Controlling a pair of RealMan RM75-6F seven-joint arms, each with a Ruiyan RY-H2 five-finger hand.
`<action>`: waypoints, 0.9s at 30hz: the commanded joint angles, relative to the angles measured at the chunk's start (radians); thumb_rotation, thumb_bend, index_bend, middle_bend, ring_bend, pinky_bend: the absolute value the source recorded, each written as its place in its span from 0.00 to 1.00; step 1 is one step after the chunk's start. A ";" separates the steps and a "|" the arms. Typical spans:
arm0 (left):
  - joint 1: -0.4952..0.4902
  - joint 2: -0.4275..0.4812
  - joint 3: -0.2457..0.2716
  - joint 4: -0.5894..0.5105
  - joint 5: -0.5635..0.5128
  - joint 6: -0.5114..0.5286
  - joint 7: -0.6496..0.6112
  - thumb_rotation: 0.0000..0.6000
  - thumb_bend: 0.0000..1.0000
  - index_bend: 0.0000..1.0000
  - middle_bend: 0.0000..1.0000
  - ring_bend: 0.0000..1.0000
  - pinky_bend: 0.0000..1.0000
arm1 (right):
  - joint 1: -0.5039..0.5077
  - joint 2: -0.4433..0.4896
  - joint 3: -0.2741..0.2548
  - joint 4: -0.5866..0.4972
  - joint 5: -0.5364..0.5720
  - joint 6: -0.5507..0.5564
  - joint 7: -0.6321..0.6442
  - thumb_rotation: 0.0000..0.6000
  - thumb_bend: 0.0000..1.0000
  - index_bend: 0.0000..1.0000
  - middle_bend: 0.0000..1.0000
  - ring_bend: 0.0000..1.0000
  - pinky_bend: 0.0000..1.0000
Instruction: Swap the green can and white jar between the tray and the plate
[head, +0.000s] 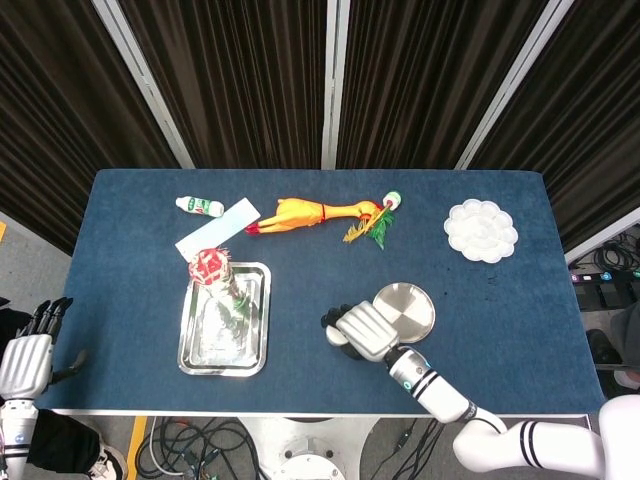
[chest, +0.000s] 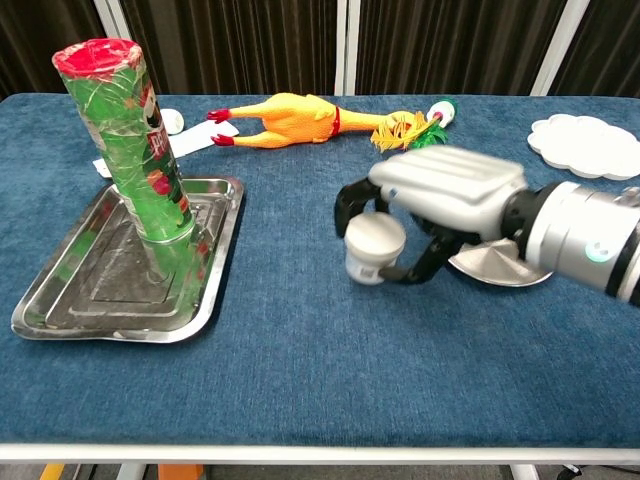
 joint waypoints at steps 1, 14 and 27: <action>-0.001 -0.001 -0.001 0.000 0.003 -0.002 0.002 1.00 0.26 0.08 0.08 0.01 0.29 | -0.017 0.056 0.020 -0.009 0.028 0.028 0.003 1.00 0.31 0.45 0.41 0.41 0.63; -0.002 0.001 -0.005 -0.010 0.018 -0.004 0.009 1.00 0.26 0.08 0.08 0.01 0.28 | -0.085 0.110 -0.024 0.068 0.125 0.039 0.036 1.00 0.31 0.45 0.41 0.41 0.63; 0.001 0.009 -0.006 -0.024 0.026 -0.005 0.007 1.00 0.26 0.09 0.08 0.01 0.28 | -0.102 0.158 -0.038 0.073 0.125 0.024 0.101 1.00 0.06 0.00 0.03 0.00 0.10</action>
